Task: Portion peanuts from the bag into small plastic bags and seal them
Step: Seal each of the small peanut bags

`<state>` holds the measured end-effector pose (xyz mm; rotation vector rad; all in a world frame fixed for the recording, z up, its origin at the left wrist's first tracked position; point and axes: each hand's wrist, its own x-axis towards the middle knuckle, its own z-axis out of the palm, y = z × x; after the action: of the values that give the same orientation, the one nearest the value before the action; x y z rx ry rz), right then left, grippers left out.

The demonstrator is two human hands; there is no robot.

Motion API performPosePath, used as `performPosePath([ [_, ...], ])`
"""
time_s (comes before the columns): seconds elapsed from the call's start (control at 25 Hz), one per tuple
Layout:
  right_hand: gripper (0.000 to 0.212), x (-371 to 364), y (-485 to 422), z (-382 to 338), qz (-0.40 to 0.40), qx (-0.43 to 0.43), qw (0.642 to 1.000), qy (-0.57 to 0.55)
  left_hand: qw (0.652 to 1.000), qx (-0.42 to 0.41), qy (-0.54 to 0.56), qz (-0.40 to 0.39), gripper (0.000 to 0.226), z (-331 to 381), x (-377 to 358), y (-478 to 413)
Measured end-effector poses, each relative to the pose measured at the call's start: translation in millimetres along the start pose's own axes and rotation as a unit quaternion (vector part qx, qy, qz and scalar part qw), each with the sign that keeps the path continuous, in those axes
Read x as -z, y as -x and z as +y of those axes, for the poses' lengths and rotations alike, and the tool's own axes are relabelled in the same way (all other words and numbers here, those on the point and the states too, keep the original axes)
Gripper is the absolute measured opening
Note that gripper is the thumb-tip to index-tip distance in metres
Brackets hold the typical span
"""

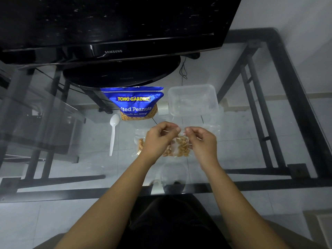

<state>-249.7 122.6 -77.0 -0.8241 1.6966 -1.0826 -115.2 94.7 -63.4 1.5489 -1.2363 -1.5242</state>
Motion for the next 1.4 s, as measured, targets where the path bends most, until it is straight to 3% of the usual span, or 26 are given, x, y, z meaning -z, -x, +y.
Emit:
performPosePath([
  [0.2, 0.008, 1, 4, -6, -0.002, 0.059, 0.995, 0.085, 0.99, -0.061, -0.125, -0.021, 0.011, 5, -1, -6],
  [0.36, 0.011, 0, 4, -6, 0.024, 0.061, 0.989, 0.136, 0.953, -0.136, -0.269, -0.026, 0.014, 10, -7, -8],
  [0.76, 0.014, 8, 5, -7, 0.046, 0.047, 0.988, 0.142, 0.932, -0.149, -0.325, -0.063, 0.013, 8, 5, -16],
  [1.04, 0.007, 13, -1, 9, 0.039, 0.027, 0.989, 0.137, 0.937, -0.127, -0.319, -0.064, 0.015, 1, 8, -13],
  [1.12, 0.008, 15, -3, 10, 0.024, -0.019, 0.998, 0.061, 0.961, -0.09, -0.259, -0.044, 0.021, -5, 4, -7],
  [1.24, 0.008, 19, -8, 9, -0.02, -0.093, 0.993, -0.077, 0.987, 0.008, -0.125, -0.103, 0.028, -17, -9, 9],
  [1.32, 0.01, 20, -12, 9, -0.046, -0.084, 0.994, -0.054, 0.99, 0.018, -0.103, -0.095, 0.017, -28, -18, 15],
  [1.4, 0.021, 25, -18, 15, -0.028, -0.01, 0.995, 0.094, 0.993, 0.034, -0.112, -0.027, 0.01, -35, -24, 12],
])
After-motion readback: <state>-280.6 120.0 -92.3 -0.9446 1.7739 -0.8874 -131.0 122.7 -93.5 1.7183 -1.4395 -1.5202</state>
